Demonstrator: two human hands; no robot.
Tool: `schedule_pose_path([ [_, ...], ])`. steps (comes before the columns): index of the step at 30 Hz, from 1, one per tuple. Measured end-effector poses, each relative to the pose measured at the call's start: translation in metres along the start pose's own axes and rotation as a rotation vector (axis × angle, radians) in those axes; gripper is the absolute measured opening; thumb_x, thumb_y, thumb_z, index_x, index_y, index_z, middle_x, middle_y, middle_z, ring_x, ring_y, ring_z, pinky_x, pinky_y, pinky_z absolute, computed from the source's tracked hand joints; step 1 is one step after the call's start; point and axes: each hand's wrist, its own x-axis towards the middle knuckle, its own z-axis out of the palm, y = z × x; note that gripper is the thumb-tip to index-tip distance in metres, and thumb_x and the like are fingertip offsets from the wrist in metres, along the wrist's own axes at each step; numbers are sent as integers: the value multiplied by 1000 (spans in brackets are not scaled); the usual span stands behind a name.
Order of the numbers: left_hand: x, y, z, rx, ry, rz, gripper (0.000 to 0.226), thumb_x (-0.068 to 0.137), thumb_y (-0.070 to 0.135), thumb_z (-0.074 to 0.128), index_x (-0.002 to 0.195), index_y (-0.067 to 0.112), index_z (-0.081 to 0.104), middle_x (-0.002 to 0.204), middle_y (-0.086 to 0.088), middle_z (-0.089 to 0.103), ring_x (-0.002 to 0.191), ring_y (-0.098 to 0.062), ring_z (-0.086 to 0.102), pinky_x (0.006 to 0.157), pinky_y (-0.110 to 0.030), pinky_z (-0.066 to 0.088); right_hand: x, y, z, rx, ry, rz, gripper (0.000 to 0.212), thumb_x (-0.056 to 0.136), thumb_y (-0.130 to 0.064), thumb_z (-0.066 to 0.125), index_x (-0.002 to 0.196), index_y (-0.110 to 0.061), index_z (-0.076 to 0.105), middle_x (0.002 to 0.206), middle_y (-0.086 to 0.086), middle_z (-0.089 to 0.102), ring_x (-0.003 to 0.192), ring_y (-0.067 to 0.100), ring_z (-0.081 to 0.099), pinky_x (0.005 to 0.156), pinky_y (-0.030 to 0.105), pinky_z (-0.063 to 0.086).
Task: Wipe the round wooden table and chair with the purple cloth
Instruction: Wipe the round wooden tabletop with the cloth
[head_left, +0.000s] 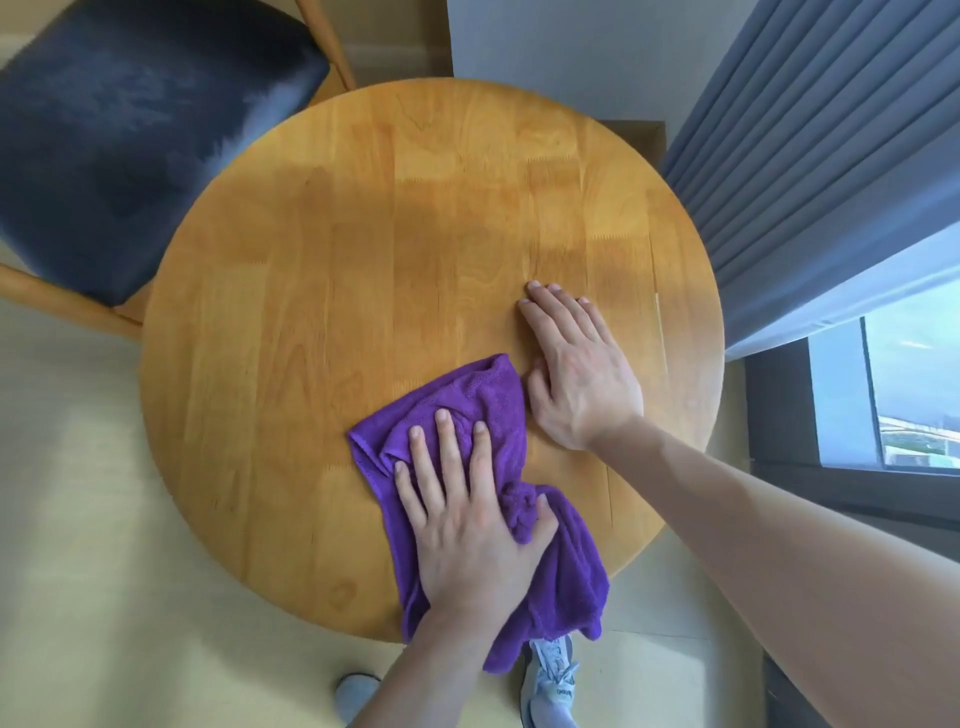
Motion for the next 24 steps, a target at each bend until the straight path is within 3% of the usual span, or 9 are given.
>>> schedule_pose_path([
  [5, 26, -16, -3, -60, 43, 56, 84, 82, 64, 53, 154, 20, 42, 170, -8, 21, 158, -32, 9, 125, -60, 15, -1, 2, -3, 21, -34, -20, 67, 90, -21, 41, 156, -7, 38, 167, 7, 29, 156, 24, 19, 128, 42, 10],
  [9, 57, -21, -9, -43, 36, 121, 89, 80, 66, 52, 154, 19, 42, 170, -9, 21, 158, -33, 8, 125, -59, 12, 13, 17, -22, -53, -81, -102, 64, 84, -28, 41, 145, -12, 52, 157, 5, 45, 144, 29, 39, 116, 46, 31],
  [11, 62, -14, -8, -40, 41, 91, 91, 78, 66, 52, 154, 17, 42, 170, -11, 21, 158, -35, 9, 125, -60, 12, 24, 34, -32, -120, -43, -74, 59, 85, -33, 37, 138, -16, 58, 150, 4, 50, 138, 30, 44, 110, 49, 34],
  [14, 57, 7, -6, -54, 40, -8, 97, 76, 68, 51, 156, 14, 39, 170, -14, 18, 158, -37, 8, 125, -61, 11, 29, 59, -37, -134, 25, 81, 57, 91, -35, 37, 145, -22, 49, 155, 4, 41, 145, 31, 33, 120, 53, 20],
  [17, 44, 31, -2, -64, 16, -21, 109, 72, 75, 54, 159, 13, 32, 170, -16, 14, 158, -37, 3, 124, -62, 10, 20, 69, -28, -110, 10, 120, 61, 98, -38, 30, 158, -28, 32, 168, 1, 25, 156, 27, 14, 126, 52, 5],
  [20, 30, 47, 5, -16, -10, 85, 116, 70, 81, 54, 160, 12, 28, 171, -18, 10, 158, -38, 0, 124, -63, 10, 21, 69, -27, -102, 22, 121, 62, 98, -39, 27, 159, -28, 30, 168, 0, 24, 157, 25, 13, 127, 52, 4],
  [24, 37, 41, 7, 42, -26, 267, 111, 76, 81, 50, 160, 12, 30, 170, -19, 11, 158, -39, 1, 123, -65, 14, 21, 69, -30, -54, 28, 116, 62, 97, -36, 30, 158, -28, 34, 168, -1, 26, 157, 23, 13, 127, 49, 2],
])
